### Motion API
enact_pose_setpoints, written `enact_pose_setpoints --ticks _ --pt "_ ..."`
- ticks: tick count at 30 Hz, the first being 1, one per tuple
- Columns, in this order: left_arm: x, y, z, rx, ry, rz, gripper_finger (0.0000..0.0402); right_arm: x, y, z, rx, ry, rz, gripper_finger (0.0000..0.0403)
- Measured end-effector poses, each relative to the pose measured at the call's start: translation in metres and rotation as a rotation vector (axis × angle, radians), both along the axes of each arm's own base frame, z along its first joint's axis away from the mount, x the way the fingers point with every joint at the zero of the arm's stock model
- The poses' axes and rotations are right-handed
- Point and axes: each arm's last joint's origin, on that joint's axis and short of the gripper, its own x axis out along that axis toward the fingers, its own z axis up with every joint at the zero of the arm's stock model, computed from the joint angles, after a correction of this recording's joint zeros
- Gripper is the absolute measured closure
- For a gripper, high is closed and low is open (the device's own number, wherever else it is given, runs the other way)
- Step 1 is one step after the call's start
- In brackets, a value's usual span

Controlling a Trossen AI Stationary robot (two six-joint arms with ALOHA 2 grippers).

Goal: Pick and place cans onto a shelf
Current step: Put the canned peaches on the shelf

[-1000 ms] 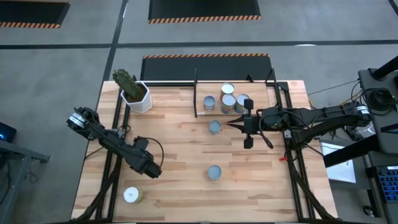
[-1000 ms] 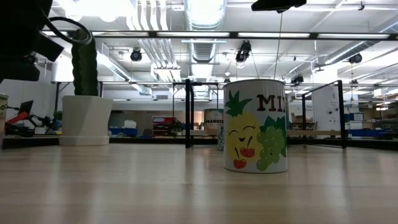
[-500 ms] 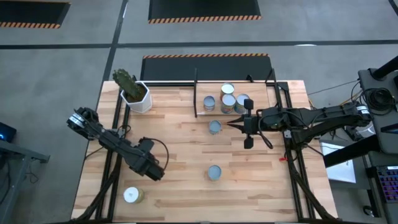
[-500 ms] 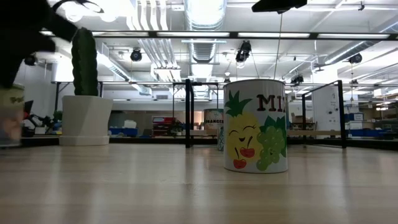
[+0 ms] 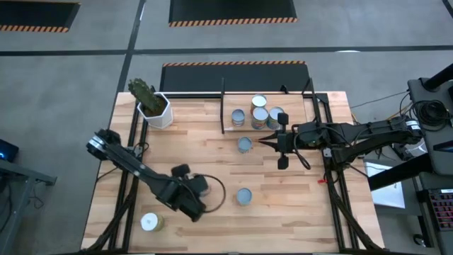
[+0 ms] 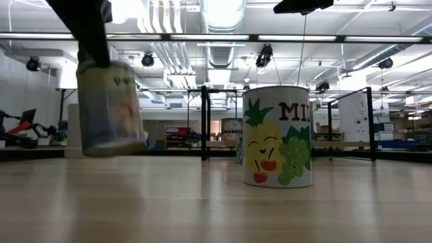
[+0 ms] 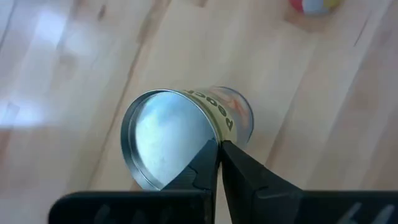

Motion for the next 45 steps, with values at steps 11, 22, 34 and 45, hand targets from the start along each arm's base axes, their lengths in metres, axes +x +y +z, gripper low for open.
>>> enact_pose_setpoints --ticks 11,22,34,45 --pt "0.024 -0.020 -0.022 0.194 0.220 -0.095 0.0401 0.000 0.000 0.000 0.001 0.003 0.000 0.0390" --pt "0.020 -0.023 -0.021 0.233 0.212 -0.106 0.0373 0.000 0.000 0.000 0.000 0.005 0.000 0.0390" --pt "0.019 -0.023 -0.019 0.229 0.204 -0.099 0.0304 0.000 0.000 -0.001 0.007 0.006 -0.002 0.0390" --pt "0.023 -0.028 0.006 0.236 0.117 -0.114 0.0209 0.000 0.000 -0.001 0.007 0.007 -0.002 0.0390"
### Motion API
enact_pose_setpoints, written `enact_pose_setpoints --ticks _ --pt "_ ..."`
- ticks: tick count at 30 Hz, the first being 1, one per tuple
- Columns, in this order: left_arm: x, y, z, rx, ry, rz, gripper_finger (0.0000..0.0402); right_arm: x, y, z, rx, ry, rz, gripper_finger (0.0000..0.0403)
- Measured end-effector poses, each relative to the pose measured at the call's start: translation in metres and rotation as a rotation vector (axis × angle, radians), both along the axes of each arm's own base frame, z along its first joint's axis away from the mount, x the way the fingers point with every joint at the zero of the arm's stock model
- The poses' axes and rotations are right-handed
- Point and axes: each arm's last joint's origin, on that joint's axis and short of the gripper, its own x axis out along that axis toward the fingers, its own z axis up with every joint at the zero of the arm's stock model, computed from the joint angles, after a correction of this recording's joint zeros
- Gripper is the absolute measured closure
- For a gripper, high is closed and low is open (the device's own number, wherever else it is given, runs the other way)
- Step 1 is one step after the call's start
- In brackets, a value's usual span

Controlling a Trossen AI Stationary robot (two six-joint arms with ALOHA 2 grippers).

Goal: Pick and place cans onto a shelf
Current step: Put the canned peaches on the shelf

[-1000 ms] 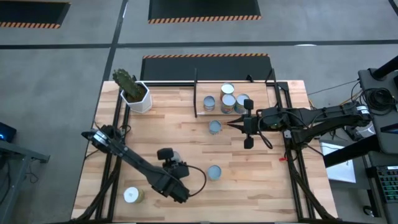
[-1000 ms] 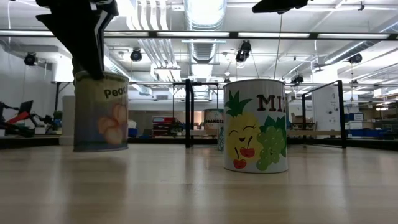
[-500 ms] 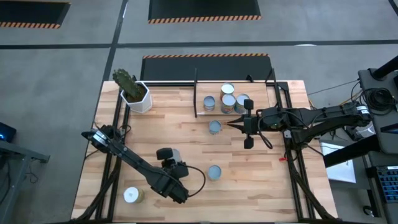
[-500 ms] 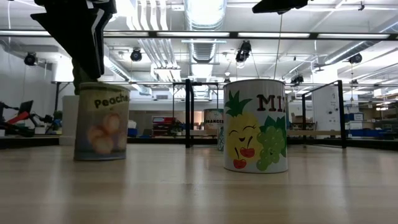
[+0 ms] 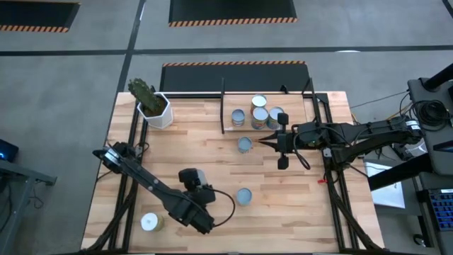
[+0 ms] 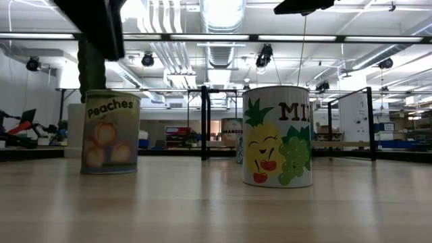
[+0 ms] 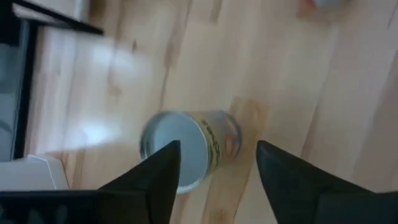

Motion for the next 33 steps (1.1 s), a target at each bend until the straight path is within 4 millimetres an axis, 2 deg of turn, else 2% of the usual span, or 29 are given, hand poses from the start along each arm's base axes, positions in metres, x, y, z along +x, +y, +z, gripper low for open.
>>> enact_pose_setpoints --ticks 6,11,16,23,28,33 --pt "0.004 0.000 0.027 0.039 -0.100 -0.003 0.0177 0.000 0.000 0.000 0.000 0.002 0.000 0.0390" --pt "0.005 0.000 0.036 0.051 -0.122 -0.036 0.0167 -0.001 0.000 -0.002 0.003 0.019 -0.001 0.0390" --pt "0.001 0.003 0.036 0.079 -0.119 -0.049 0.0166 -0.001 0.000 -0.002 0.013 0.021 -0.005 0.0390" --pt "-0.019 0.016 0.035 0.078 -0.165 0.004 0.0166 -0.001 0.000 -0.002 0.026 0.019 -0.009 0.0390" --pt "-0.035 0.034 0.030 -0.028 -0.306 0.130 0.0166 -0.001 0.000 -0.002 0.027 0.019 -0.005 0.0390" --pt "-0.049 0.045 0.015 -0.191 -0.439 0.300 0.0166 -0.001 0.000 -0.002 0.028 0.022 -0.005 0.0390"
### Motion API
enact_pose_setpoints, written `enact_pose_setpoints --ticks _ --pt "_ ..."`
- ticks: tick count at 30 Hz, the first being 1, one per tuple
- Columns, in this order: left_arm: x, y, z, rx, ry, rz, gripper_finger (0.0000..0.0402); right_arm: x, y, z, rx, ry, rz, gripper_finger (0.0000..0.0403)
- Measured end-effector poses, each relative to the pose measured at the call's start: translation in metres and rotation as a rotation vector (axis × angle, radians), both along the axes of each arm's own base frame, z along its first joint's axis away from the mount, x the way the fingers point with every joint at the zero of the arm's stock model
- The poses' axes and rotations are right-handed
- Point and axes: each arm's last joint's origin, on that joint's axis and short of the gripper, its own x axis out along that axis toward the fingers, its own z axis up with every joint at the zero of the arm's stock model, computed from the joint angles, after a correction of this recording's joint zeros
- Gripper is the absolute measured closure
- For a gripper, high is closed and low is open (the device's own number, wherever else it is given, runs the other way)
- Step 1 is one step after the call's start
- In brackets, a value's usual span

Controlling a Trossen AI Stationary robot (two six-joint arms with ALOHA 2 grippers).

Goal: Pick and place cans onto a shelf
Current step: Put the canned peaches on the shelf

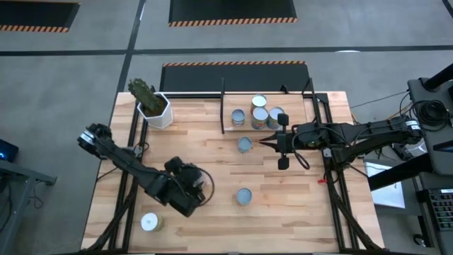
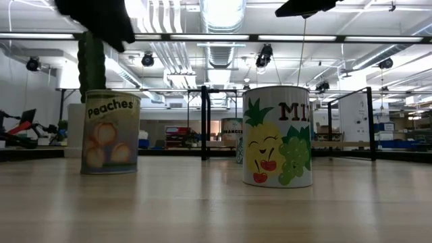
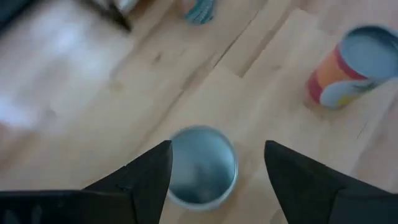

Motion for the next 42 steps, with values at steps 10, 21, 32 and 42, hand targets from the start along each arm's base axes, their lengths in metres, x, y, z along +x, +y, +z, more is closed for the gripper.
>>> enact_pose_setpoints --ticks 10,21,32,42 --pt "-0.010 0.011 -0.018 -0.195 -0.095 0.301 0.0140 -0.001 0.000 -0.002 0.006 0.017 -0.003 0.0390" --pt "-0.005 0.010 -0.022 -0.230 -0.082 0.345 0.0077 -0.001 0.000 -0.002 0.012 0.017 -0.006 0.0390" --pt "0.000 0.008 -0.036 -0.201 -0.059 0.374 0.0059 -0.001 0.000 -0.003 0.026 0.024 -0.012 0.0390" --pt "0.006 0.005 -0.053 -0.152 -0.021 0.381 0.0059 -0.001 0.000 -0.002 0.027 0.024 -0.013 0.0390"
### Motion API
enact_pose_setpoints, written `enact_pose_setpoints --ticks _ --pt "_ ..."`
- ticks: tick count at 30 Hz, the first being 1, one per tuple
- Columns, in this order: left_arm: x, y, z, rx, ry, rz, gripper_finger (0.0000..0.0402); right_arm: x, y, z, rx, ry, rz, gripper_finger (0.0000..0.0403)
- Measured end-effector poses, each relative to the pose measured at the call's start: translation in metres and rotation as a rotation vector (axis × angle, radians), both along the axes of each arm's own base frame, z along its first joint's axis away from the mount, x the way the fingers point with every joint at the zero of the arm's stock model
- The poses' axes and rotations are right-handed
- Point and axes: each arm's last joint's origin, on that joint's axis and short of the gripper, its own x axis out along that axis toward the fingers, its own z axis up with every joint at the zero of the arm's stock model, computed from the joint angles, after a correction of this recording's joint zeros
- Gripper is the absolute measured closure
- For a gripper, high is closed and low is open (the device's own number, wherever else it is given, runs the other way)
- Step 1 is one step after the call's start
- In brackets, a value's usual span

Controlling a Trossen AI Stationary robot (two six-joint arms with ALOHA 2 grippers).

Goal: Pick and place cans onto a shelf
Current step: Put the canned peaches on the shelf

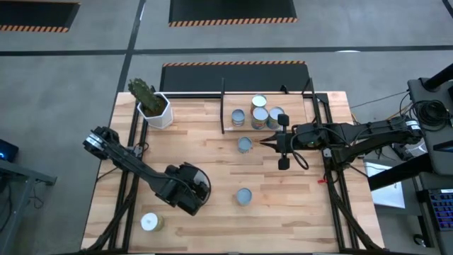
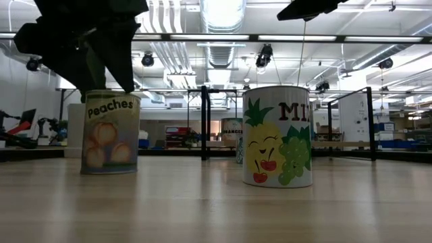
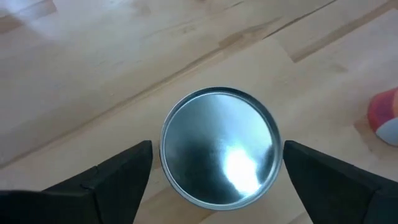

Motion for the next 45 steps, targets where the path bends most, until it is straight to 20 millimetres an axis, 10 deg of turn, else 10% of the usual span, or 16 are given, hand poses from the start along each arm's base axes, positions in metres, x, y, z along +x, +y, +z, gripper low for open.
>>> enact_pose_setpoints --ticks 45 --pt "0.011 -0.005 -0.025 0.023 0.007 0.004 0.0059 -0.001 0.000 -0.002 0.011 0.017 -0.006 0.0390"
